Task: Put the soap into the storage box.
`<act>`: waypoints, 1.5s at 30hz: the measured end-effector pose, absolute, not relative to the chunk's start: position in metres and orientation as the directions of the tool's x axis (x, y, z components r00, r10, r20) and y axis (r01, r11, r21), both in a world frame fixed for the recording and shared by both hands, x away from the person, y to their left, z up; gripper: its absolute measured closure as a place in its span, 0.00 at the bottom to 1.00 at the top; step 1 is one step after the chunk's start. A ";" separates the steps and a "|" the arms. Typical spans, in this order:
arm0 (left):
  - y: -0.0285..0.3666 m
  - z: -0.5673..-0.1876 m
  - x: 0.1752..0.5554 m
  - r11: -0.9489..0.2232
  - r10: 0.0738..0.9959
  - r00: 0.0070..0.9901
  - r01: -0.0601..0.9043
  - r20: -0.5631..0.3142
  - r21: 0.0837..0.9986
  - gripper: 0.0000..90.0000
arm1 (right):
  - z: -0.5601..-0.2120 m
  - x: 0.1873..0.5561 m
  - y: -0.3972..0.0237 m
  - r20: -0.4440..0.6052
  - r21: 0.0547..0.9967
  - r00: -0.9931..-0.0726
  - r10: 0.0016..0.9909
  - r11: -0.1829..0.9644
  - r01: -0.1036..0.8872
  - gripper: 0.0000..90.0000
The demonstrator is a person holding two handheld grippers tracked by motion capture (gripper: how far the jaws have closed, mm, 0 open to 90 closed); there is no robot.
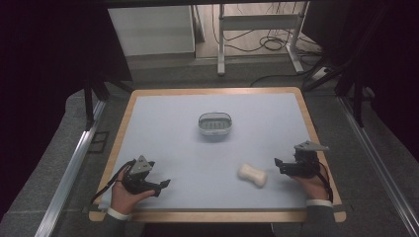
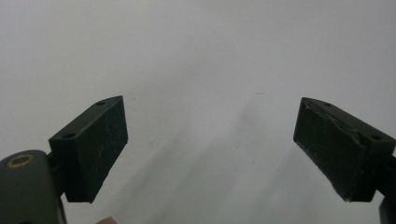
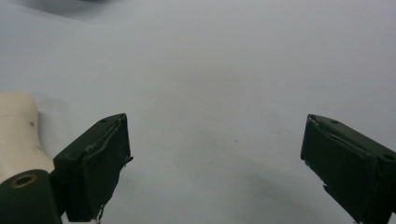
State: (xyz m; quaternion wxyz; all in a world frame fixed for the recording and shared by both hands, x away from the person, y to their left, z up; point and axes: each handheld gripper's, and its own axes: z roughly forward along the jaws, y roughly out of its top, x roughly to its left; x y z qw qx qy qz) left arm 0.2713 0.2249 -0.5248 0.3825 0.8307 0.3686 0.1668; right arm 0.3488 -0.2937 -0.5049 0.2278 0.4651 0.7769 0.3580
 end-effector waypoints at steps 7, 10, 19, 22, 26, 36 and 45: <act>0.226 -0.523 0.271 -0.430 0.741 0.672 0.482 -0.007 0.763 0.12 | -0.503 0.347 -0.292 -0.039 0.766 -0.468 0.883 0.327 0.554 0.09; 0.227 -0.523 0.271 -0.433 0.742 0.670 0.482 -0.002 0.761 0.12 | -0.503 0.347 -0.292 -0.036 0.765 -0.478 0.878 0.331 0.552 0.10; 0.228 -0.522 0.270 -0.428 0.742 0.670 0.479 -0.003 0.766 0.12 | -0.501 0.345 -0.291 -0.024 0.780 -0.488 0.873 0.322 0.537 0.12; 0.229 -0.522 0.269 -0.430 0.742 0.671 0.478 -0.003 0.766 0.12 | -0.500 0.344 -0.290 -0.039 0.778 -0.493 0.869 0.336 0.531 0.12; 0.229 -0.521 0.269 -0.429 0.741 0.671 0.478 -0.004 0.766 0.12 | -0.501 0.344 -0.289 -0.039 0.773 -0.497 0.867 0.341 0.535 0.12; 0.230 -0.520 0.268 -0.430 0.743 0.669 0.482 -0.003 0.763 0.12 | -0.495 0.342 -0.289 -0.044 0.770 -0.507 0.861 0.353 0.532 0.13; 0.232 -0.517 0.267 -0.423 0.744 0.669 0.476 -0.005 0.771 0.12 | -0.487 0.340 -0.287 -0.053 0.759 -0.527 0.848 0.377 0.531 0.13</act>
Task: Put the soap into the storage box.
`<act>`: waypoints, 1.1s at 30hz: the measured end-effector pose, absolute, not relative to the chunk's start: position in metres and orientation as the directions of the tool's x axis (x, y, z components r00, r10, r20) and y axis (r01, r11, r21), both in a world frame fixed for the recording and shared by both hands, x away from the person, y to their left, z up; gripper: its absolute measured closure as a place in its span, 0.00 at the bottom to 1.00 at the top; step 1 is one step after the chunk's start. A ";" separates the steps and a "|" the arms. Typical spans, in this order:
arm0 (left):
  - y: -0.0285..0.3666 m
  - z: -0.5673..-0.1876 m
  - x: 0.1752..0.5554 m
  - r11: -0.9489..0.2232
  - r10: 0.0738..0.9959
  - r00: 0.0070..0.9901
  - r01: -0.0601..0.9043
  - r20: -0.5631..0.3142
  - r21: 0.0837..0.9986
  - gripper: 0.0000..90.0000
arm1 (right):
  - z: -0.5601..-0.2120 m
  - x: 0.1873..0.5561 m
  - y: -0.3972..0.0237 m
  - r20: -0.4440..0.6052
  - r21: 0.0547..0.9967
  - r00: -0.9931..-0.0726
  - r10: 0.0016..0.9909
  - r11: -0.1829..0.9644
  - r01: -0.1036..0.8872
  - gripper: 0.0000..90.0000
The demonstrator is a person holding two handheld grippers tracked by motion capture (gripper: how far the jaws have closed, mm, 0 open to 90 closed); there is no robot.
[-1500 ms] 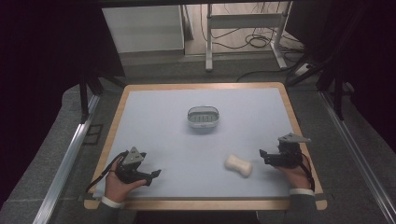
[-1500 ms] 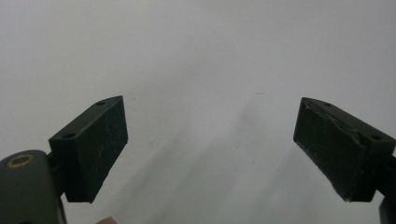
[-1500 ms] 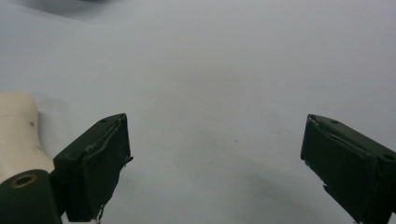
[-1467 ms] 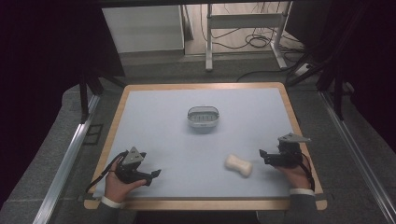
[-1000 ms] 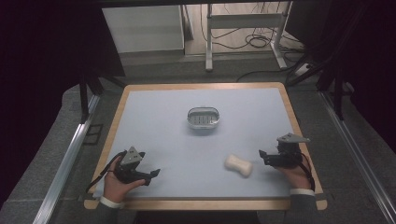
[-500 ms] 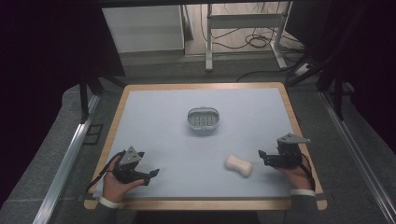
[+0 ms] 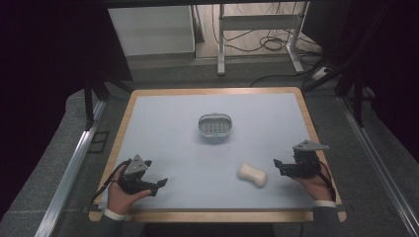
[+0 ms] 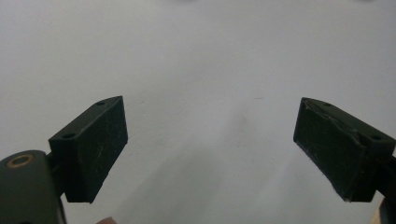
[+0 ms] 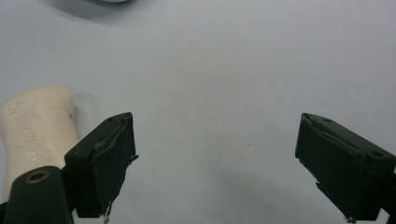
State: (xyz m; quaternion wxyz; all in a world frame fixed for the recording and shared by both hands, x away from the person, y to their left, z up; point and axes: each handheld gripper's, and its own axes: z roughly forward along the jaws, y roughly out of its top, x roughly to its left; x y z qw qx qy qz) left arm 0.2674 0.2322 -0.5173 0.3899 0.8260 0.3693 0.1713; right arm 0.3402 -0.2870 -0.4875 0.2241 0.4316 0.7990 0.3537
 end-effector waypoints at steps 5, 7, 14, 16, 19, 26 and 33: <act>0.232 -0.517 0.267 -0.418 0.747 0.665 0.479 -0.008 0.772 0.12 | -0.477 0.339 -0.280 -0.064 0.745 -0.563 0.824 0.415 0.523 0.15; 0.232 -0.517 0.267 -0.425 0.745 0.667 0.478 -0.003 0.769 0.12 | -0.473 0.339 -0.276 -0.063 0.745 -0.573 0.817 0.420 0.517 0.17; 0.231 -0.518 0.267 -0.429 0.740 0.672 0.481 -0.008 0.765 0.12 | -0.462 0.339 -0.259 -0.086 0.735 -0.617 0.782 0.468 0.491 0.19; 0.232 -0.518 0.267 -0.428 0.741 0.672 0.478 -0.006 0.767 0.12 | -0.461 0.341 -0.255 -0.091 0.728 -0.628 0.773 0.482 0.488 0.19; 0.233 -0.517 0.267 -0.429 0.740 0.672 0.478 -0.005 0.767 0.12 | -0.459 0.342 -0.250 -0.119 0.708 -0.643 0.756 0.519 0.479 0.20; 0.232 -0.518 0.267 -0.435 0.736 0.677 0.483 -0.009 0.760 0.12 | -0.457 0.345 -0.242 -0.129 0.693 -0.664 0.737 0.546 0.471 0.21; 0.232 -0.517 0.267 -0.432 0.737 0.676 0.484 -0.012 0.761 0.12 | -0.455 0.344 -0.233 -0.100 0.677 -0.681 0.726 0.551 0.488 0.24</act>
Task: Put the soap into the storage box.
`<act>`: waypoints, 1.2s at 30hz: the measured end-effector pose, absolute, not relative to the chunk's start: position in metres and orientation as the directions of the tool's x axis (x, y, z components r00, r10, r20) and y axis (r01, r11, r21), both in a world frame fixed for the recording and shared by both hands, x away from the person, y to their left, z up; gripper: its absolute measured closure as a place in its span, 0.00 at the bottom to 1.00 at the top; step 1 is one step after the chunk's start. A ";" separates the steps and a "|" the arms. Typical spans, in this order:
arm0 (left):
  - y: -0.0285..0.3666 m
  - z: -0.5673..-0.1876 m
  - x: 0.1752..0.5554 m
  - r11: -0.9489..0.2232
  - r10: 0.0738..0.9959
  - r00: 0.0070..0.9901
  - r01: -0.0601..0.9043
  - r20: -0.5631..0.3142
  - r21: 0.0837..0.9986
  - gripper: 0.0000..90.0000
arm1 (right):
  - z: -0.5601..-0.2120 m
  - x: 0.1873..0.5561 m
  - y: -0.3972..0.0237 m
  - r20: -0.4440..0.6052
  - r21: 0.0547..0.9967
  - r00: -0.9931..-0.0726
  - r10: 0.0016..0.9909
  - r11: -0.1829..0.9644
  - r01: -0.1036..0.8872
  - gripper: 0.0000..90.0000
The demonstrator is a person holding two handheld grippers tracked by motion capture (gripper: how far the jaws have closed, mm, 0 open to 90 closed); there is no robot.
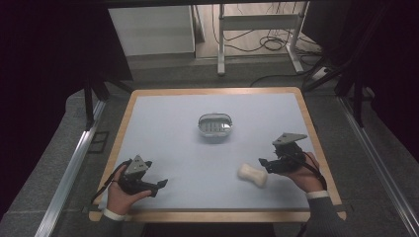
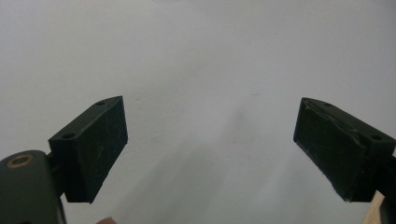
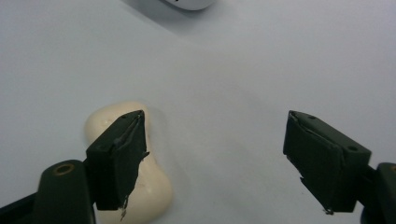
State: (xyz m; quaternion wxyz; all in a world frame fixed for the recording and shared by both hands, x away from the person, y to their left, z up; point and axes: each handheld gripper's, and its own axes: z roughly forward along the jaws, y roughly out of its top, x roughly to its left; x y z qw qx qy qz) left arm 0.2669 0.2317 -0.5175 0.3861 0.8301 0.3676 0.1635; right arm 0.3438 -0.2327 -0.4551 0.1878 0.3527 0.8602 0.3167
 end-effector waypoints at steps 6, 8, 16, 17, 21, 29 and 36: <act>0.234 -0.516 0.266 -0.426 0.739 0.673 0.480 -0.011 0.767 0.12 | -0.455 0.342 -0.223 -0.097 0.642 -0.708 0.700 0.588 0.493 0.25; 0.234 -0.515 0.266 -0.431 0.737 0.676 0.480 -0.009 0.764 0.12 | -0.454 0.342 -0.221 -0.098 0.638 -0.712 0.695 0.593 0.491 0.25; 0.234 -0.516 0.266 -0.426 0.738 0.675 0.480 -0.012 0.767 0.12 | -0.459 0.342 -0.211 -0.079 0.583 -0.741 0.667 0.634 0.509 0.28; 0.234 -0.516 0.266 -0.428 0.737 0.676 0.480 -0.011 0.766 0.12 | -0.460 0.343 -0.209 -0.077 0.569 -0.743 0.665 0.641 0.515 0.28; 0.233 -0.517 0.267 -0.433 0.734 0.679 0.479 -0.010 0.764 0.11 | -0.464 0.343 -0.201 -0.075 0.531 -0.754 0.653 0.666 0.524 0.29; 0.233 -0.516 0.266 -0.427 0.736 0.677 0.479 -0.013 0.767 0.11 | -0.472 0.344 -0.189 -0.075 0.469 -0.777 0.626 0.709 0.526 0.31; 0.232 -0.518 0.267 -0.431 0.732 0.681 0.481 -0.015 0.763 0.11 | -0.479 0.344 -0.181 -0.064 0.411 -0.801 0.596 0.747 0.523 0.35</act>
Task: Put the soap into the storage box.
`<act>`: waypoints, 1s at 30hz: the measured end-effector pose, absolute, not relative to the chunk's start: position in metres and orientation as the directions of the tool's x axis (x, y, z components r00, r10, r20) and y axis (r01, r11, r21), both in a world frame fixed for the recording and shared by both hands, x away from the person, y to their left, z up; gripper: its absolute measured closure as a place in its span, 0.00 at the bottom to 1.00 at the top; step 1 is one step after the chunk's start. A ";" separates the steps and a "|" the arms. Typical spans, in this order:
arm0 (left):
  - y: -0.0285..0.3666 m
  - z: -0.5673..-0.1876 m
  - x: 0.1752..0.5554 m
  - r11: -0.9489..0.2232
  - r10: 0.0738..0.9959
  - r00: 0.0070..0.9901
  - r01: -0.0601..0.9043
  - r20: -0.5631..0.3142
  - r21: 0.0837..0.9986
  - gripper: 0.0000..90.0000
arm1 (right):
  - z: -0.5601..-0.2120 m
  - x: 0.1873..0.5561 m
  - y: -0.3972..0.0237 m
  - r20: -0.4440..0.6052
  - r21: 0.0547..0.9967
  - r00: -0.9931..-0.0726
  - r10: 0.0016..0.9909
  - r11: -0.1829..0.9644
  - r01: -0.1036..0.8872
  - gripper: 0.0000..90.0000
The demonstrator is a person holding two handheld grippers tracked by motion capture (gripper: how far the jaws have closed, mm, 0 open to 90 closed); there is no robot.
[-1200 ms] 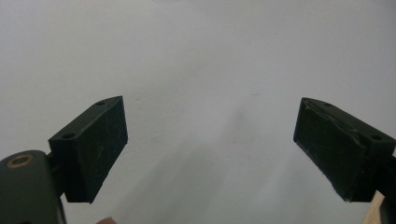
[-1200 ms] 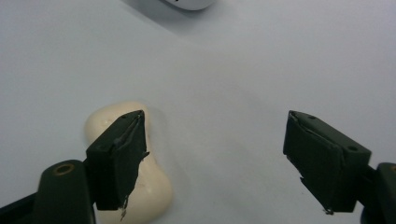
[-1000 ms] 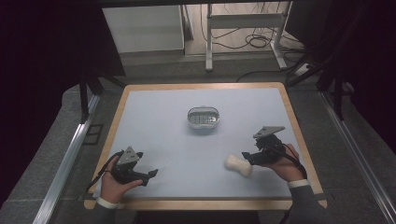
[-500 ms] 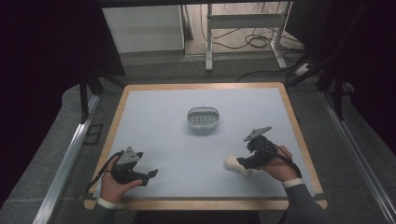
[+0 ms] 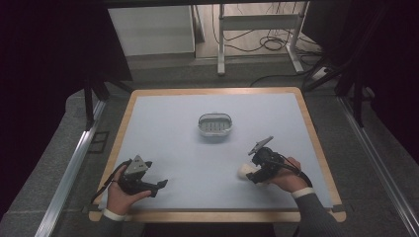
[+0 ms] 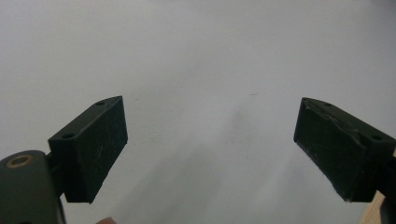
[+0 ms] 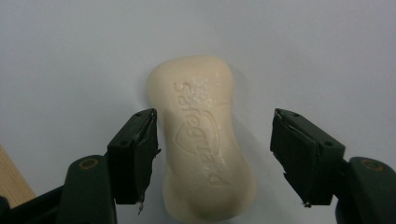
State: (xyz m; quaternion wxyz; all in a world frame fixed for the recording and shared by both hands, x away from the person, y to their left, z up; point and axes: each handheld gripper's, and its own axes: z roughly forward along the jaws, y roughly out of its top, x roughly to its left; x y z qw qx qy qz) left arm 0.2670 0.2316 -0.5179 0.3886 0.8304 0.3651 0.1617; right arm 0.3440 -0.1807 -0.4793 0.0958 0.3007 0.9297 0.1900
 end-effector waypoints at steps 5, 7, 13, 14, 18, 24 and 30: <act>0.232 -0.518 0.267 -0.431 0.732 0.681 0.481 -0.015 0.764 0.11 | -0.484 0.345 -0.176 -0.060 0.369 -0.811 0.582 0.768 0.524 0.37; 0.231 -0.518 0.267 -0.433 0.732 0.681 0.481 -0.014 0.762 0.11 | -0.486 0.345 -0.174 -0.048 0.347 -0.817 0.575 0.776 0.526 0.39; 0.232 -0.518 0.267 -0.437 0.732 0.681 0.481 -0.010 0.760 0.11 | -0.491 0.348 -0.167 -0.063 0.288 -0.824 0.563 0.801 0.525 0.42; 0.232 -0.518 0.267 -0.435 0.732 0.681 0.481 -0.011 0.761 0.11 | -0.492 0.348 -0.166 -0.063 0.278 -0.825 0.562 0.803 0.526 0.43; 0.232 -0.518 0.267 -0.436 0.732 0.681 0.480 -0.011 0.761 0.11 | -0.494 0.350 -0.162 -0.088 0.249 -0.832 0.548 0.821 0.514 0.50; 0.232 -0.518 0.267 -0.440 0.731 0.682 0.480 -0.007 0.759 0.11 | -0.492 0.351 -0.157 -0.096 0.222 -0.837 0.538 0.832 0.509 0.55; 0.232 -0.518 0.267 -0.436 0.733 0.680 0.480 -0.010 0.761 0.11 | -0.485 0.352 -0.158 -0.099 0.233 -0.839 0.535 0.832 0.503 0.55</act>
